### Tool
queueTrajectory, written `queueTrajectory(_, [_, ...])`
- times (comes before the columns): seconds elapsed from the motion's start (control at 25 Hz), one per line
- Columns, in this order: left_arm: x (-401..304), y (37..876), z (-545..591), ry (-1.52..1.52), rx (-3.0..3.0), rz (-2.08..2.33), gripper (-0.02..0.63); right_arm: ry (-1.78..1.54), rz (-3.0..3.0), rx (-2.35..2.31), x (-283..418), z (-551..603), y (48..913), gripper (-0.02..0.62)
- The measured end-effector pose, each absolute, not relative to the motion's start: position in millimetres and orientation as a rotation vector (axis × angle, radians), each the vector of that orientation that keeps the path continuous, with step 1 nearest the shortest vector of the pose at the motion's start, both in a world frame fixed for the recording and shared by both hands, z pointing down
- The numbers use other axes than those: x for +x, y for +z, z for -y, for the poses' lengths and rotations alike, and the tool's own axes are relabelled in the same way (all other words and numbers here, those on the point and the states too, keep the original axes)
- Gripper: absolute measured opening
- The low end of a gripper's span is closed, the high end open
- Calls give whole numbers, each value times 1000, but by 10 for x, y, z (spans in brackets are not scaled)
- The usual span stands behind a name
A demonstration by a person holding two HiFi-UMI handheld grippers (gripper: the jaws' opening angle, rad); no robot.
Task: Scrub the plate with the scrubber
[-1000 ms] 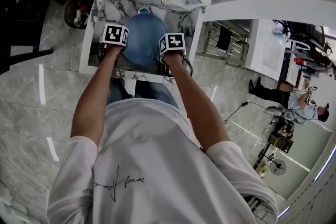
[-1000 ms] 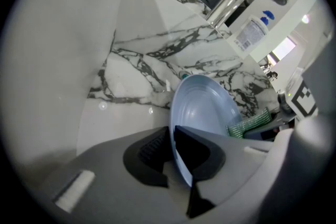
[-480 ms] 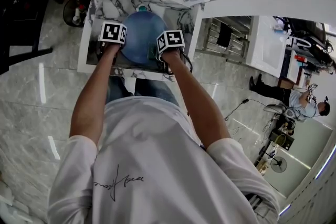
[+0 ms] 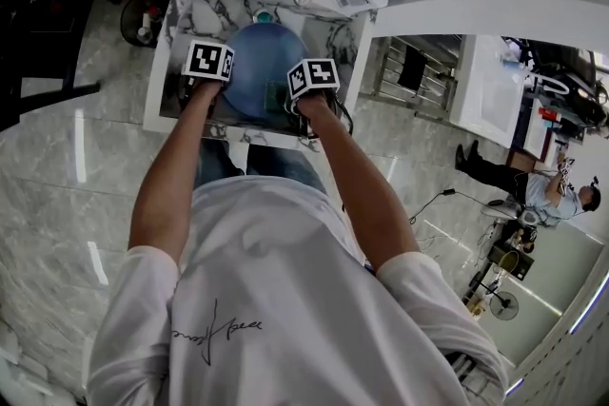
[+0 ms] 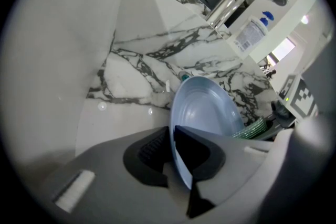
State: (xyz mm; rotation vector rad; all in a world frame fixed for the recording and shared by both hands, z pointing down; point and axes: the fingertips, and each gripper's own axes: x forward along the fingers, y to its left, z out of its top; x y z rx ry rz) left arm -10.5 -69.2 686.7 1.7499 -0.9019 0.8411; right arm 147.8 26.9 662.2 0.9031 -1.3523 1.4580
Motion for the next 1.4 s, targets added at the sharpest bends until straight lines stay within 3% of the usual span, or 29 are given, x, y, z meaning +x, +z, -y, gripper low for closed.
queueTrajectory(1.4, [-97, 6865, 701, 823, 1757, 909, 87, 1908, 1441, 727, 701, -257, 6718, 54])
